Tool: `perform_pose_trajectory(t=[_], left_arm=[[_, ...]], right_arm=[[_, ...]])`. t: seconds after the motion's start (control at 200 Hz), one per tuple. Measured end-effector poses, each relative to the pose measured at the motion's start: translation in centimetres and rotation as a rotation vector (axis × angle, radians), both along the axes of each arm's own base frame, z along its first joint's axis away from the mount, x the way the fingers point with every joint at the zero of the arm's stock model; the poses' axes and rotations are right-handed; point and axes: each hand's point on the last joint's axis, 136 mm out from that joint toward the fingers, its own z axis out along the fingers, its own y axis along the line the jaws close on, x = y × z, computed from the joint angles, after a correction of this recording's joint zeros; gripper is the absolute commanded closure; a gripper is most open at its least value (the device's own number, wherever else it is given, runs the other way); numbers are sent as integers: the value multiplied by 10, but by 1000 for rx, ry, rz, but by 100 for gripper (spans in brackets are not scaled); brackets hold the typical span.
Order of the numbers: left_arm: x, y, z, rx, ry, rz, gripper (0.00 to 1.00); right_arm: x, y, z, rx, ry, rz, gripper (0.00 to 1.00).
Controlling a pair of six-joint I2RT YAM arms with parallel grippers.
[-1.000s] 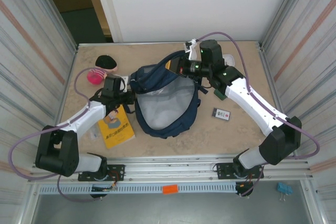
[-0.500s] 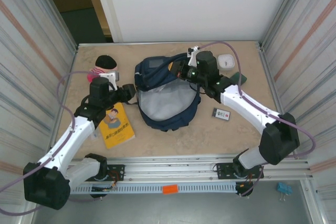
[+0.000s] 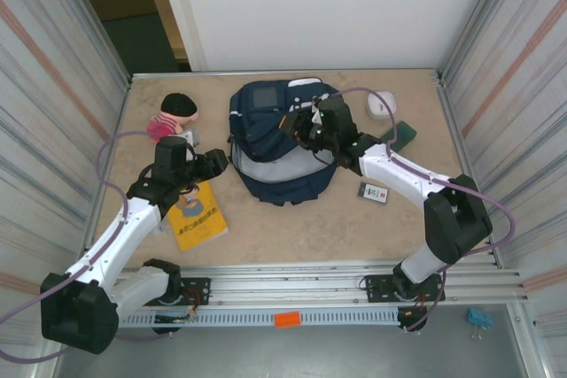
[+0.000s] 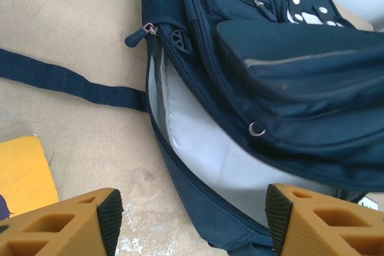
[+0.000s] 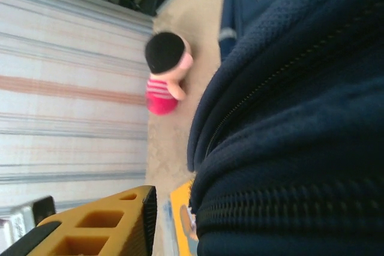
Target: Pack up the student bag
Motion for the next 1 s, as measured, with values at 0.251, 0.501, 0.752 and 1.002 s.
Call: perform_pose_trajectory(t=[0.251,0.501,0.752,1.002], left_arm=[[-7,3,-17,-26,114,50,31],[-9,16,-23,-84,186,149,29],[-13,55,-42,-179,264,318,28],[-34,64,-58,-204,321,366,29]], right_arm=[[-41,-7,-59,11,318,-55,48],[-69,-15,-74,-6,474,-49,41],[-95,-23,-60,-25,515,-24,26],[-118,-35,-45,-31,534,6,36]])
